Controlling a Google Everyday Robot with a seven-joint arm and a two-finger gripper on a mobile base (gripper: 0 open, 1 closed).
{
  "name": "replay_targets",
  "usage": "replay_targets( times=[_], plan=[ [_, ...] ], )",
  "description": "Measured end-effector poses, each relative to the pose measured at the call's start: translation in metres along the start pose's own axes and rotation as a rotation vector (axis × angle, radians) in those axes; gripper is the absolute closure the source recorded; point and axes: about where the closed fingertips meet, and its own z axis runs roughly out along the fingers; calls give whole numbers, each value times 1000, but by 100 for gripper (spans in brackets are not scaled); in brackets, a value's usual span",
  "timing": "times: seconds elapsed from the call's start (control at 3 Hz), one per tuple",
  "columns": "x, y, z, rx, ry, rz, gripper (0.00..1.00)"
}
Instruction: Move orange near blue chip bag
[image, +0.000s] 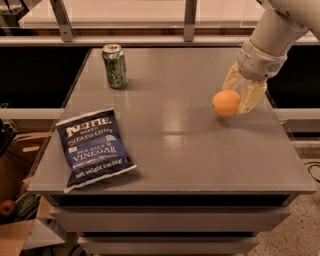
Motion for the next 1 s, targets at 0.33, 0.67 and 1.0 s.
replay_targets(
  times=[0.33, 0.67, 1.0],
  plan=[
    [-1, 0, 0, 0, -1, -2, 100],
    [-40, -11, -8, 30, -60, -94, 100],
    [-40, -11, -8, 30, -60, -94, 100]
  ],
)
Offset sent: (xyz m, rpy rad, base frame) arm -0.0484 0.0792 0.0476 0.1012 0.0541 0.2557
